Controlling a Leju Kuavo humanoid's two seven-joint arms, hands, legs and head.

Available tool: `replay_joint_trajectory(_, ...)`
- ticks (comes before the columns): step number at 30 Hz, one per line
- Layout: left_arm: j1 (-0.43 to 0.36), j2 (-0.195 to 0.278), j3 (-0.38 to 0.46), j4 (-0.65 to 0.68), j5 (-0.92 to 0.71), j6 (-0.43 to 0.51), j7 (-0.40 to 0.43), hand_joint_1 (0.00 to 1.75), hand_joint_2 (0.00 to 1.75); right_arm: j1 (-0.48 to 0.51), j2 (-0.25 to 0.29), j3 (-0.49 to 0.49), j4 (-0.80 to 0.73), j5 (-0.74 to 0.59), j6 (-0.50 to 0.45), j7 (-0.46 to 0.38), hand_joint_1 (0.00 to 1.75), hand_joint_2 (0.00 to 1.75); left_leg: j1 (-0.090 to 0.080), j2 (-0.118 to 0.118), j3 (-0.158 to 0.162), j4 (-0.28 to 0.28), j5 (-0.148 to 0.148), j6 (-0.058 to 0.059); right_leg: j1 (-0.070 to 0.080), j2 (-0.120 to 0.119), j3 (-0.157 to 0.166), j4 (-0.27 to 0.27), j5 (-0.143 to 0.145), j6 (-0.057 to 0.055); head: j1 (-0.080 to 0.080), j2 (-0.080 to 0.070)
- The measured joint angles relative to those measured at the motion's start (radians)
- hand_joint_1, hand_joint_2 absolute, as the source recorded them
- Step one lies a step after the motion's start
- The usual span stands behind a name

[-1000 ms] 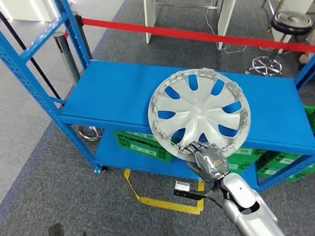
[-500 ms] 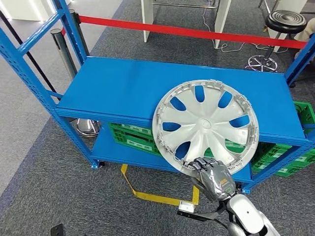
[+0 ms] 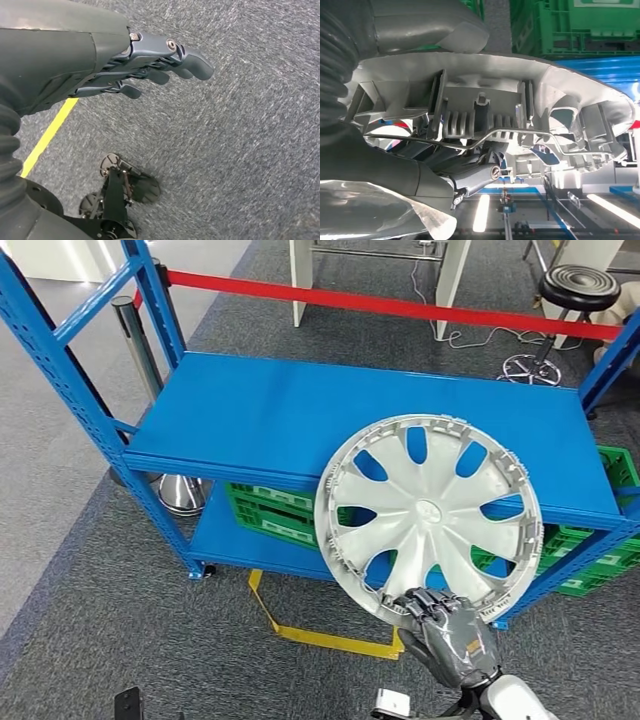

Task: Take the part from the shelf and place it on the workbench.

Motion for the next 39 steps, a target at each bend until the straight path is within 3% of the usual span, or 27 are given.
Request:
replay_joint_trajectory(4,0.004,0.002,0.0,0.0,0.016,-0.003,0.004,0.0,1.75,-0.062,0.011,0.01,0.022,-0.002,0.002,-0.019,1.75,1.75,0.0,0.001,-0.014,0.018,-0.008,-0.021,-0.002,0.005,-0.006,-0.007,0.007,-0.026,-0.002,0.0)
replay_joint_trajectory(6,0.003,0.006,0.001,0.0,0.019,-0.007,0.013,0.0,1.75,-0.126,0.026,0.021,0.058,0.007,0.009,-0.019,1.75,1.75,0.003,-0.001,-0.05,0.097,-0.056,-0.033,-0.004,0.004,-0.009,-0.009,0.013,-0.038,-0.004,0.0)
replay_joint_trajectory(8,0.003,0.01,0.001,0.0,0.019,-0.008,0.025,0.0,1.75,-0.185,0.043,0.037,0.1,0.023,0.02,-0.012,1.75,1.75,0.006,-0.001,-0.111,0.227,-0.112,-0.039,-0.003,0.004,-0.014,-0.009,0.016,-0.044,-0.005,0.0)
replay_joint_trajectory(9,0.005,0.012,0.002,0.0,0.019,-0.008,0.029,0.0,1.75,-0.206,0.051,0.044,0.119,0.031,0.025,-0.008,1.75,1.75,0.006,-0.001,-0.131,0.271,-0.123,-0.041,-0.002,0.003,-0.016,-0.009,0.017,-0.045,-0.005,0.0)
replay_joint_trajectory(10,0.006,0.013,0.002,0.0,0.019,-0.008,0.033,0.0,1.75,-0.22,0.056,0.051,0.133,0.037,0.028,-0.005,1.75,1.75,0.006,-0.001,-0.135,0.281,-0.115,-0.04,-0.002,-0.001,-0.017,-0.009,0.017,-0.046,-0.006,0.0)
replay_joint_trajectory(11,0.007,0.015,0.002,0.0,0.018,-0.008,0.035,0.0,1.75,-0.228,0.061,0.057,0.145,0.041,0.029,-0.002,1.75,1.75,0.006,0.0,-0.121,0.253,-0.089,-0.039,-0.001,-0.007,-0.017,-0.009,0.018,-0.046,-0.006,0.0)
replay_joint_trajectory(13,0.007,0.018,0.002,0.0,0.017,-0.008,0.036,0.0,1.75,-0.24,0.067,0.068,0.163,0.05,0.03,0.006,1.75,1.75,0.004,0.019,-0.064,0.129,-0.021,-0.031,0.002,-0.019,-0.016,-0.008,0.018,-0.045,-0.006,0.0)
replay_joint_trajectory(15,0.002,0.02,0.002,0.0,0.016,-0.009,0.035,0.0,1.75,-0.253,0.071,0.076,0.181,0.059,0.03,0.016,1.75,1.75,-0.002,0.042,-0.024,0.029,0.01,-0.02,0.008,-0.032,-0.02,-0.005,0.018,-0.039,-0.005,0.0)
replay_joint_trajectory(16,0.0,0.021,0.002,0.0,0.016,-0.01,0.035,0.0,1.75,-0.258,0.071,0.078,0.189,0.062,0.03,0.02,1.75,1.75,-0.005,0.045,-0.021,0.011,0.01,-0.016,0.01,-0.04,-0.023,-0.004,0.019,-0.035,-0.006,0.0)
replay_joint_trajectory(18,0.0,0.023,0.002,0.0,0.014,-0.012,0.034,0.0,1.75,-0.266,0.073,0.084,0.201,0.068,0.029,0.022,1.75,1.75,-0.005,0.03,-0.025,0.004,0.014,-0.006,0.01,-0.056,-0.028,-0.003,0.018,-0.027,-0.005,0.0)
replay_joint_trajectory(20,0.0,0.027,0.002,0.0,0.012,-0.013,0.033,0.0,1.75,-0.276,0.076,0.091,0.212,0.072,0.028,0.022,1.75,1.75,-0.001,0.015,-0.027,-0.003,0.022,0.006,0.008,-0.042,-0.045,0.028,-0.008,-0.017,-0.004,0.0)
replay_joint_trajectory(23,-0.005,0.029,0.003,0.0,0.01,-0.01,0.033,0.0,1.75,-0.291,0.08,0.102,0.229,0.076,0.028,0.023,1.75,1.75,0.001,-0.007,-0.03,-0.005,0.028,0.015,0.004,-0.008,-0.121,0.198,-0.095,-0.008,-0.003,0.0)
replay_joint_trajectory(24,-0.006,0.029,0.003,0.0,0.01,-0.01,0.033,0.0,1.75,-0.293,0.082,0.106,0.236,0.076,0.028,0.023,1.75,1.75,0.001,-0.016,-0.031,-0.005,0.029,0.016,0.004,-0.005,-0.144,0.248,-0.109,-0.006,-0.003,0.0)
replay_joint_trajectory(25,-0.005,0.029,0.003,0.0,0.01,-0.009,0.033,0.0,1.75,-0.295,0.083,0.109,0.243,0.076,0.028,0.023,1.75,1.75,0.001,-0.026,-0.031,-0.004,0.029,0.015,0.003,-0.003,-0.152,0.266,-0.106,-0.005,-0.003,0.0)
replay_joint_trajectory(26,-0.005,0.029,0.003,0.0,0.01,-0.009,0.033,0.0,1.75,-0.296,0.084,0.112,0.248,0.074,0.028,0.023,1.75,1.75,0.001,-0.036,-0.031,-0.003,0.029,0.015,0.001,-0.001,-0.142,0.245,-0.083,-0.005,-0.003,0.0)
replay_joint_trajectory(27,-0.005,0.029,0.003,0.0,0.006,-0.009,0.033,0.0,1.75,-0.298,0.084,0.115,0.252,0.069,0.027,0.021,1.75,1.75,0.002,-0.047,-0.031,0.0,0.029,0.014,-0.001,0.006,-0.115,0.189,-0.048,-0.005,-0.003,0.0)
replay_joint_trajectory(29,-0.008,0.028,0.001,0.0,-0.011,-0.007,0.036,0.0,1.75,-0.303,0.084,0.119,0.256,0.053,0.024,0.015,1.75,1.75,0.002,-0.067,-0.035,0.007,0.027,0.009,-0.008,0.047,-0.05,0.063,0.0,-0.005,-0.003,0.0)
replay_joint_trajectory(31,-0.011,0.025,-0.007,0.0,-0.038,-0.004,0.037,0.0,1.75,-0.294,0.083,0.12,0.254,0.044,0.018,0.014,1.75,1.75,0.004,-0.085,-0.044,0.012,0.029,-0.003,-0.011,0.077,-0.019,0.008,0.003,-0.007,-0.004,0.0)
replay_joint_trajectory(33,-0.013,0.019,-0.016,0.0,-0.055,-0.001,0.035,0.0,1.75,-0.268,0.078,0.118,0.239,0.043,0.011,0.015,1.75,1.75,0.007,-0.106,-0.052,0.014,0.032,-0.015,-0.01,0.062,-0.013,0.002,0.002,-0.014,-0.005,0.0)
replay_joint_trajectory(34,-0.013,0.014,-0.02,0.0,-0.059,0.001,0.033,0.0,1.75,-0.254,0.073,0.116,0.228,0.044,0.01,0.014,1.75,1.75,0.007,-0.101,-0.055,0.02,0.028,-0.019,-0.01,0.051,-0.011,0.0,0.003,-0.019,-0.005,0.0)
replay_joint_trajectory(36,-0.014,0.006,-0.026,0.0,-0.063,0.003,0.031,0.0,1.75,-0.235,0.065,0.114,0.207,0.045,0.007,0.01,1.75,1.75,0.007,-0.062,-0.079,0.078,-0.009,-0.028,-0.012,0.027,-0.006,-0.004,0.003,-0.03,-0.009,0.0)
replay_joint_trajectory(37,-0.015,0.002,-0.029,0.0,-0.064,0.004,0.031,0.0,1.75,-0.228,0.061,0.113,0.2,0.045,0.005,0.008,1.75,1.75,0.007,-0.037,-0.105,0.137,-0.041,-0.033,-0.011,0.015,-0.004,-0.004,0.002,-0.034,-0.011,0.0)
replay_joint_trajectory(39,-0.017,-0.006,-0.033,0.001,-0.065,0.005,0.03,0.0,1.75,-0.216,0.058,0.112,0.193,0.048,0.004,0.003,1.75,1.75,0.013,-0.016,-0.163,0.267,-0.094,-0.04,-0.009,-0.011,-0.003,-0.003,-0.001,-0.039,-0.012,0.0)
